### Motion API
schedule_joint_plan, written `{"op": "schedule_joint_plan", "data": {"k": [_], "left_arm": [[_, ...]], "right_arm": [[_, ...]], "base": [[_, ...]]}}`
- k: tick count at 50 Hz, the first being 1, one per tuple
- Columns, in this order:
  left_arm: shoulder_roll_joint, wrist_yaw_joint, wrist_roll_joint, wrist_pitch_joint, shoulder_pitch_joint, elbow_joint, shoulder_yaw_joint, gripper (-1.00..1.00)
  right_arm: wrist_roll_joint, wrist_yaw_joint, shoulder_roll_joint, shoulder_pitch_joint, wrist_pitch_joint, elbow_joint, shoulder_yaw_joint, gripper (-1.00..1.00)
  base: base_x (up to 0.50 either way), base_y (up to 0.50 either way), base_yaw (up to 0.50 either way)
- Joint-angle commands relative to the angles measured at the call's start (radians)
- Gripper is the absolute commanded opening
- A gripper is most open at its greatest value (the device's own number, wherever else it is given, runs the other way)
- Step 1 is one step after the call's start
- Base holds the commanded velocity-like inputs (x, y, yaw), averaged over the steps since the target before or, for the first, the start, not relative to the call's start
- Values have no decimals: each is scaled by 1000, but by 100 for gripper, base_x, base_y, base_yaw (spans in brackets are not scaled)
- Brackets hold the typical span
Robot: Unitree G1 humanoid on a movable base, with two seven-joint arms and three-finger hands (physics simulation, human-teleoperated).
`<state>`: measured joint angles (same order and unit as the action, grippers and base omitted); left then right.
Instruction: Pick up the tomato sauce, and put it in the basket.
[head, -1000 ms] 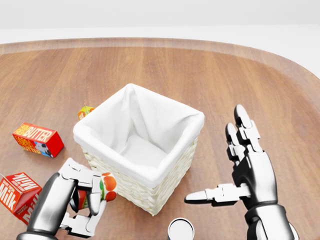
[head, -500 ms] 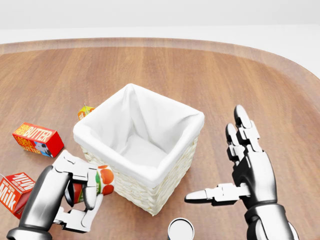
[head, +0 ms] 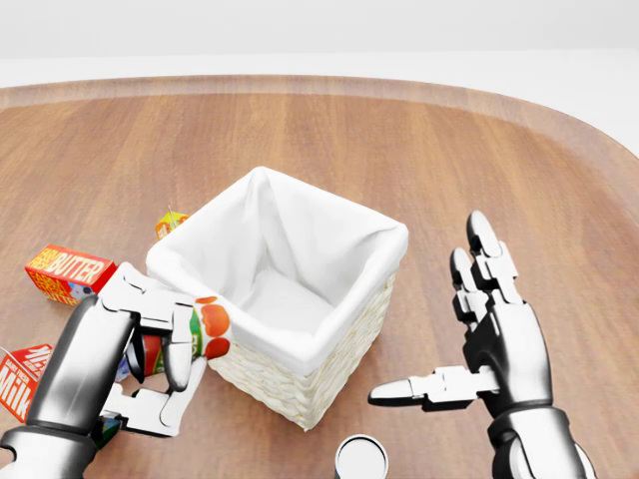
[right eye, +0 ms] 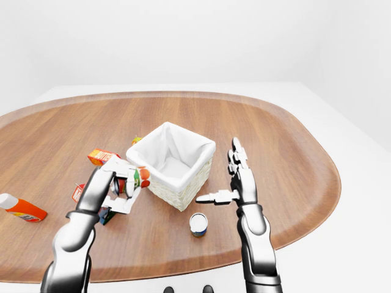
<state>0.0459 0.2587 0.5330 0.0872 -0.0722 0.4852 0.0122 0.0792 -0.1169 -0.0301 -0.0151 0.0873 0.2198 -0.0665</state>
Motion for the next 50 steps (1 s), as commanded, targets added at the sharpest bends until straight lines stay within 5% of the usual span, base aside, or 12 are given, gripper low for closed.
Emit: {"op": "schedule_joint_plan", "data": {"k": [1, 25, 50], "left_arm": [[9, 16, 7, 0, 82, 36, 2, -100], [21, 26, 33, 0, 257, -32, -8, -100], [46, -43, 10, 0, 500, -361, 0, -100]], "right_arm": [[0, 1, 0, 5, 0, -14, -1, 100], [4, 0, -2, 5, 0, -11, -3, 100], [2, 3, -3, 11, 0, -24, -4, 100]], "base": [[0, 0, 0], [0, 0, 0], [0, 0, 0]]}}
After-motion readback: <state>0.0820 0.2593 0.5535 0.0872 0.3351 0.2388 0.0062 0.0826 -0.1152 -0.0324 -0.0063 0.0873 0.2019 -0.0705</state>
